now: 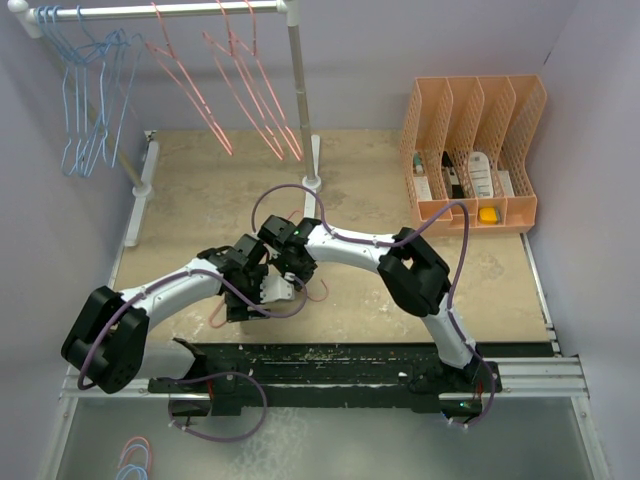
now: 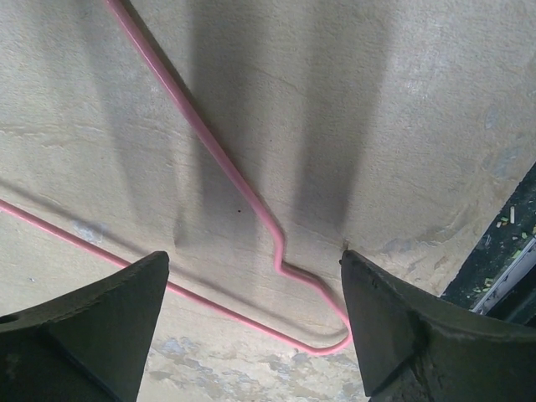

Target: Organize the hangers

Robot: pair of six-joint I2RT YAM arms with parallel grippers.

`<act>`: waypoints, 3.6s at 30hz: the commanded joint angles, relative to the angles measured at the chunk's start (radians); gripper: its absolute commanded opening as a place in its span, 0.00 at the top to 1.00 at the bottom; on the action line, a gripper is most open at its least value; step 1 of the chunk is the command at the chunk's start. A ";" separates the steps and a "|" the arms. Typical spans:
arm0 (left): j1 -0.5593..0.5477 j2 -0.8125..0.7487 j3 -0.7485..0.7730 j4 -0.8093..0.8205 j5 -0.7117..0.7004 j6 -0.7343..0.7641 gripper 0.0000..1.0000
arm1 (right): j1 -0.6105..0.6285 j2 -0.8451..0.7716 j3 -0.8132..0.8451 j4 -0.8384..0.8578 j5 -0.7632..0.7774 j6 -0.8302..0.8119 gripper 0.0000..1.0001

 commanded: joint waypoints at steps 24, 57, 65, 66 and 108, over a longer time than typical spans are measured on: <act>0.004 0.076 -0.031 0.072 -0.037 -0.024 0.11 | 0.006 -0.164 0.167 -0.091 -0.114 0.065 1.00; 0.040 0.001 -0.002 0.020 -0.008 -0.104 1.00 | -0.104 -0.393 0.107 0.060 -0.209 0.171 1.00; 0.062 -0.052 -0.048 -0.053 -0.032 -0.055 1.00 | -0.219 -0.493 -0.112 0.102 -0.177 0.206 0.25; 0.061 -0.056 -0.049 -0.065 -0.031 -0.046 1.00 | -0.229 -0.493 -0.124 0.088 -0.159 0.207 0.25; 0.509 0.032 0.015 -0.070 0.070 0.262 0.77 | -0.103 -0.171 -0.270 0.277 -0.143 0.125 0.40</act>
